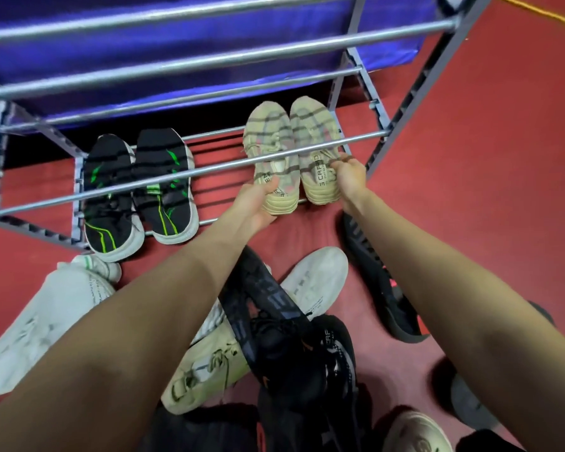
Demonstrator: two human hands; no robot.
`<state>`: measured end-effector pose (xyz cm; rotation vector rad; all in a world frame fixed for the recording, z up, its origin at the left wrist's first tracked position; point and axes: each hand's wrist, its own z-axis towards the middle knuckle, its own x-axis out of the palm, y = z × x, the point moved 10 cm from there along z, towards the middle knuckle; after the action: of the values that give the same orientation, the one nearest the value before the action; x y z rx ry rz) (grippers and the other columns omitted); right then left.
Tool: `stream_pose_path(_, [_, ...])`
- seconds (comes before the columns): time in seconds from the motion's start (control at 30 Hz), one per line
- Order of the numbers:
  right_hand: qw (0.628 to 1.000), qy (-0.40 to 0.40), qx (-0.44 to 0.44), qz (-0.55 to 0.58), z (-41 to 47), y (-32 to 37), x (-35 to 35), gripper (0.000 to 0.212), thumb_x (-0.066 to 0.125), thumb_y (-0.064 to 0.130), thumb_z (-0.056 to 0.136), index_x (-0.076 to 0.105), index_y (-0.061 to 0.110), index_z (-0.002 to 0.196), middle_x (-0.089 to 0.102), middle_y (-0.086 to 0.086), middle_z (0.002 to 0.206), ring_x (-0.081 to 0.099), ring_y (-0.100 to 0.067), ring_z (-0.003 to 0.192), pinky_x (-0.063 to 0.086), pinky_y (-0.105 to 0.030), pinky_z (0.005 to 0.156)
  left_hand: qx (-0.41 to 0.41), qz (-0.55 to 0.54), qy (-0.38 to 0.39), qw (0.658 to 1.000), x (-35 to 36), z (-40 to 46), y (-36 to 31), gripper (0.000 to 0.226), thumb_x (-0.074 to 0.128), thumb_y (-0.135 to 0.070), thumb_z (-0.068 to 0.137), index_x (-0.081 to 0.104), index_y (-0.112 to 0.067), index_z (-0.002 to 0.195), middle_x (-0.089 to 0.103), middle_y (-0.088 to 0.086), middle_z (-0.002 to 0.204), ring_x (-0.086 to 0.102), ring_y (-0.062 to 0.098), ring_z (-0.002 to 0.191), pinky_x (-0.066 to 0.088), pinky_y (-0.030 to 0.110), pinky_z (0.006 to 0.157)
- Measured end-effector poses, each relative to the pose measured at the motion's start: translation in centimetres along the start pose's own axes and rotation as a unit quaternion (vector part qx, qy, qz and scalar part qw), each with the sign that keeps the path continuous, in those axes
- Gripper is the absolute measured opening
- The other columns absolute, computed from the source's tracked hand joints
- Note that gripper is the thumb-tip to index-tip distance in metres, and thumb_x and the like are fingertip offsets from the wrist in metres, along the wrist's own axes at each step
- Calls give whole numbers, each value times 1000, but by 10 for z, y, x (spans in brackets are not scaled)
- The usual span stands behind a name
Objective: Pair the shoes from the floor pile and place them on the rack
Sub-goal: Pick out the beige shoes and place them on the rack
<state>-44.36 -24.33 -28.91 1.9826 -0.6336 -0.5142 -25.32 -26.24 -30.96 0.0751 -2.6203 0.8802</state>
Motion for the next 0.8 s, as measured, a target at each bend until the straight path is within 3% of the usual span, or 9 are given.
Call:
stream_pose_path(0.07, [999, 2, -12, -39, 4, 1, 2, 14, 47, 3, 94, 57, 7, 104, 58, 0, 79, 55, -10, 66, 45, -11, 52, -9, 10, -14, 1000, 2, 2, 3, 19, 47, -14, 99, 62, -5, 93, 72, 7, 82, 66, 20, 79, 55, 32, 69])
stream_pose_path(0.2, [989, 10, -67, -128, -2, 2, 5, 35, 46, 13, 96, 49, 1, 129, 58, -1, 76, 54, -8, 56, 40, -13, 46, -23, 60, -60, 996, -3, 8, 14, 23, 46, -23, 99, 60, -4, 100, 65, 11, 103, 63, 22, 83, 50, 35, 89])
stream_pose_path(0.27, [971, 18, -117, -207, -8, 3, 6, 36, 46, 22, 95, 52, 2, 124, 64, -15, 96, 62, -25, 83, 50, -23, 69, -46, 69, -61, 995, -2, 8, 23, 22, 46, -23, 100, 58, -5, 103, 63, 10, 98, 61, 20, 79, 50, 33, 85])
stream_pose_path(0.3, [955, 20, -148, -258, -11, 2, 5, 37, 46, 28, 94, 53, 2, 119, 61, -18, 109, 59, -30, 98, 50, -32, 84, -57, 77, -60, 994, -1, 6, 25, 18, 48, -21, 99, 58, -6, 104, 63, 9, 93, 61, 20, 77, 51, 33, 79])
stream_pose_path(0.37, [919, 31, -209, -332, -23, 2, 3, 40, 43, 33, 90, 50, 3, 116, 52, -17, 122, 50, -32, 112, 42, -45, 98, -74, 113, -64, 989, -2, 4, 28, 15, 58, -13, 92, 58, -8, 106, 63, 8, 89, 62, 19, 77, 52, 34, 71])
stream_pose_path(0.5, [859, 73, -252, -439, -34, -12, 0, 68, 60, 22, 81, 34, 15, 144, 25, -20, 149, 34, -39, 135, 34, -46, 111, -78, 189, -73, 976, -8, 11, 29, 61, 79, -12, 72, 52, -10, 127, 63, 6, 116, 62, 22, 104, 52, 41, 75])
stream_pose_path(0.63, [804, 75, -268, -526, -27, -13, 1, 71, 63, 17, 83, 31, 15, 146, 23, -22, 150, 34, -41, 135, 38, -46, 108, -49, 141, -85, 985, -6, 12, 27, 33, 54, 3, 88, 54, -6, 120, 62, 10, 90, 63, 22, 74, 53, 34, 58])
stream_pose_path(0.73, [773, 66, -287, -563, -26, -7, 2, 58, 60, 10, 81, 41, 10, 136, 28, -22, 145, 42, -42, 126, 48, -44, 94, -57, 115, -97, 987, -11, 12, 28, 26, 42, 8, 92, 56, -7, 108, 61, 12, 90, 62, 25, 72, 49, 40, 56])
stream_pose_path(0.8, [768, 69, -287, -568, -26, -6, 3, 50, 57, 6, 81, 46, 8, 129, 31, -20, 142, 45, -41, 121, 52, -43, 84, -74, 116, -100, 985, -16, 9, 33, 31, 41, 8, 91, 55, -8, 114, 62, 13, 97, 63, 26, 76, 49, 42, 60])
